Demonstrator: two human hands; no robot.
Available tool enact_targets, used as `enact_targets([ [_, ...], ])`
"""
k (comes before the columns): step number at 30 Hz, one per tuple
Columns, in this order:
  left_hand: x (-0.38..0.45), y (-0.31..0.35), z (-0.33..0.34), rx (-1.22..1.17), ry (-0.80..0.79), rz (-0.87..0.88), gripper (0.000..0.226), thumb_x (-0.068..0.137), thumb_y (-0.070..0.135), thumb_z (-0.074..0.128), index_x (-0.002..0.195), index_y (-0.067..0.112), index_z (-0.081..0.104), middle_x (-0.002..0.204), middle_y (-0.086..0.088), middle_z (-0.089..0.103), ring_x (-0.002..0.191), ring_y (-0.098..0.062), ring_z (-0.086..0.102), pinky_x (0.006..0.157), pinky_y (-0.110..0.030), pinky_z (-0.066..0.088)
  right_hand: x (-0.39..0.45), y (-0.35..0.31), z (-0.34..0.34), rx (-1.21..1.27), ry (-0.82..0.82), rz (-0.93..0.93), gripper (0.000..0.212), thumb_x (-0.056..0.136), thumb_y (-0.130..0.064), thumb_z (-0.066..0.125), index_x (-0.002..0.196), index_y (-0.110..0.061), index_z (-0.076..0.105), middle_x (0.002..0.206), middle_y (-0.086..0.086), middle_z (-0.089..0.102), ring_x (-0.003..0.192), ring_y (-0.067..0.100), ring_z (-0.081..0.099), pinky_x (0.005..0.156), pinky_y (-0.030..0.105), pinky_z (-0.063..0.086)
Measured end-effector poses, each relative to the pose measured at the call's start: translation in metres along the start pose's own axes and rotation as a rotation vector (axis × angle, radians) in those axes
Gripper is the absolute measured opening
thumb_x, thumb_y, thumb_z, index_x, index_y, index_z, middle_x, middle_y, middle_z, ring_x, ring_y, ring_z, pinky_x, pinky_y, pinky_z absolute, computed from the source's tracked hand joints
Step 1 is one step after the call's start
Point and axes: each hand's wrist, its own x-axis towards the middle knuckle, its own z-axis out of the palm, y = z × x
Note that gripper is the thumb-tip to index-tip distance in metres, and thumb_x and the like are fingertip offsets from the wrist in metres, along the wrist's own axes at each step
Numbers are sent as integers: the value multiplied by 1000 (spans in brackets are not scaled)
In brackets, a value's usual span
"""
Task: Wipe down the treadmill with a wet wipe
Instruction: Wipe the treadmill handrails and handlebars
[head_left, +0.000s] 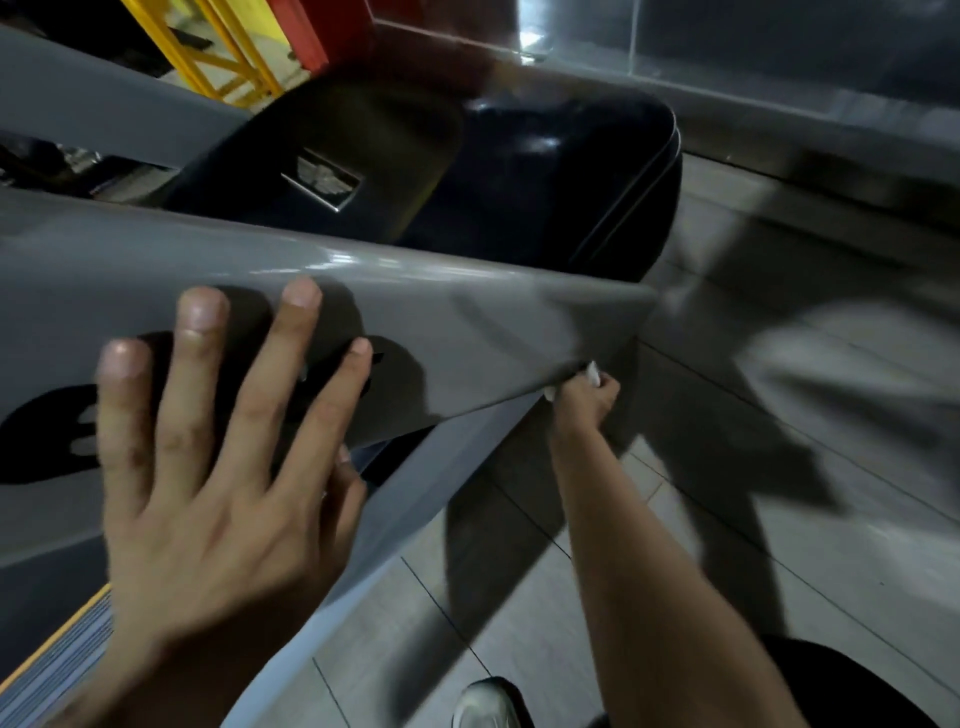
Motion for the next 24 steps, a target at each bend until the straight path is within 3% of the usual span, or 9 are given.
enact_targets([
  [4, 4, 3, -11, 57, 15, -14, 55, 92, 20, 53, 147, 13, 54, 165, -12, 29, 156, -36, 11, 126, -52, 4, -81, 8, -3, 187, -26, 98, 20, 98, -9, 55, 117, -3, 56, 106, 17, 62, 94, 26, 60, 87, 40, 52],
  [7, 2, -3, -26, 25, -81, 23, 51, 91, 18, 54, 141, 10, 60, 164, -15, 29, 155, -37, 16, 127, -51, 9, -153, 0, -15, 254, -104, 34, 24, 94, 0, 56, 117, -2, 60, 106, 18, 66, 88, 20, 64, 85, 35, 55],
  [9, -1, -6, -39, -3, -115, 26, 50, 89, 16, 54, 137, 8, 62, 164, -18, 28, 155, -37, 18, 126, -52, 14, -194, -7, -25, 261, -176, -85, 23, 94, 5, 56, 115, -3, 62, 97, 10, 67, 77, 2, 64, 74, 16, 53],
  [11, -6, -8, -52, -14, -137, 12, 49, 87, 17, 54, 135, 10, 64, 164, -18, 27, 155, -36, 19, 126, -52, 17, -230, -14, -35, 268, -260, -229, 25, 94, 10, 55, 113, -6, 62, 92, 1, 65, 74, -8, 63, 71, 7, 47],
  [15, -21, -20, -80, 6, -162, -40, 52, 85, 19, 54, 137, 14, 63, 165, -16, 26, 155, -33, 17, 126, -50, 16, -296, -26, -49, 195, -438, -445, 26, 95, 8, 54, 114, -7, 62, 103, 1, 65, 94, -6, 62, 85, 8, 46],
  [18, -40, -35, -102, 57, -126, -92, 54, 86, 17, 58, 139, 15, 62, 164, -16, 29, 154, -34, 21, 125, -52, 20, -331, -41, -57, 138, -618, -560, 31, 94, 2, 57, 119, -15, 62, 117, 2, 66, 110, 12, 63, 95, 22, 49],
  [20, -55, -46, -119, 93, -77, -137, 58, 82, 14, 63, 140, 15, 61, 162, -16, 32, 153, -35, 25, 123, -54, 23, -348, -53, -59, 140, -695, -674, 32, 91, -1, 62, 118, -18, 62, 117, 5, 65, 109, 18, 64, 93, 25, 50],
  [24, -75, -67, -152, 121, 16, -257, 54, 89, 15, 56, 142, 12, 58, 161, -16, 34, 152, -34, 29, 121, -56, 27, -411, -70, -63, 133, -879, -886, 40, 85, 6, 63, 118, -16, 65, 113, 0, 62, 111, -1, 56, 94, 15, 43],
])
